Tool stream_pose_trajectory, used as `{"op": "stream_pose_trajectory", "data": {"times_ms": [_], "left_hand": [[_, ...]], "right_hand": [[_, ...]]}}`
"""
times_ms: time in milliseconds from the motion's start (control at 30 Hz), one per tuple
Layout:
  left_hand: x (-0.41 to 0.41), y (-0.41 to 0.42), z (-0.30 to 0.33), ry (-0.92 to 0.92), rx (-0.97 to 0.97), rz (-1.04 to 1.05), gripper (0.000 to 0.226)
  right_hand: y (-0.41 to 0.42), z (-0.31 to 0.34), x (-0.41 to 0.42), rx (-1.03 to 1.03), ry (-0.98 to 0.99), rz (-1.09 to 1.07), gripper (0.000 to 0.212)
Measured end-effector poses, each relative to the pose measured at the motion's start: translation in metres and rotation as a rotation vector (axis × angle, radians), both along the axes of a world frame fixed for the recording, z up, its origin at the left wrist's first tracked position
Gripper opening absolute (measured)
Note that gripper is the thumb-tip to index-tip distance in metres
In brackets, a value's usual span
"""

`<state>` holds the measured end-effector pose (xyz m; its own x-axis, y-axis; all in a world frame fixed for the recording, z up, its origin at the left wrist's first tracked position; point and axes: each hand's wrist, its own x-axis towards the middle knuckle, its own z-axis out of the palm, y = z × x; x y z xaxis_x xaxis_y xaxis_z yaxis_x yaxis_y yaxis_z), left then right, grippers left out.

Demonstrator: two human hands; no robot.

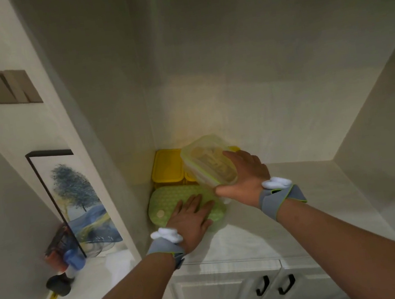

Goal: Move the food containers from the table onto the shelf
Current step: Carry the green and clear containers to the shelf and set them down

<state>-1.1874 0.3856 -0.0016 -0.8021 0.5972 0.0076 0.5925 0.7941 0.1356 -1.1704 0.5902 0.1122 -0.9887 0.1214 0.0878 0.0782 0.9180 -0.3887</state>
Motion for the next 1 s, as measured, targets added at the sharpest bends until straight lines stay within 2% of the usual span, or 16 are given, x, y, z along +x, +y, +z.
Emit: {"op": "stream_pose_trajectory", "data": {"times_ms": [167, 267, 333, 500, 567, 667, 800, 1000], "left_hand": [[0.007, -0.001, 0.007, 0.002, -0.022, 0.02, 0.054], [0.023, -0.006, 0.012, 0.116, 0.05, 0.041, 0.051], [0.034, -0.009, 0.017, 0.204, 0.116, 0.026, 0.043], [0.049, -0.011, 0.026, 0.267, 0.215, -0.057, 0.025], [0.053, -0.011, 0.027, 0.232, 0.257, -0.073, 0.021], [0.056, -0.013, 0.024, 0.123, 0.237, -0.045, 0.029], [0.059, -0.021, 0.012, 0.078, 0.21, -0.006, 0.034], [0.057, -0.029, 0.003, 0.038, 0.219, 0.03, 0.035]], "right_hand": [[-0.003, 0.007, -0.006, 0.007, -0.017, 0.054, 0.107], [-0.008, 0.012, -0.012, 0.005, -0.001, 0.088, 0.108], [-0.014, 0.016, -0.017, 0.015, -0.017, 0.134, 0.11], [-0.039, 0.015, -0.029, 0.128, -0.097, 0.306, 0.106], [-0.049, 0.009, -0.032, 0.15, -0.132, 0.375, 0.105], [-0.053, 0.0, -0.033, 0.192, -0.173, 0.454, 0.105], [-0.046, -0.011, -0.034, 0.234, -0.255, 0.525, 0.109], [-0.047, -0.012, -0.047, 0.256, -0.265, 0.555, 0.107]]}}
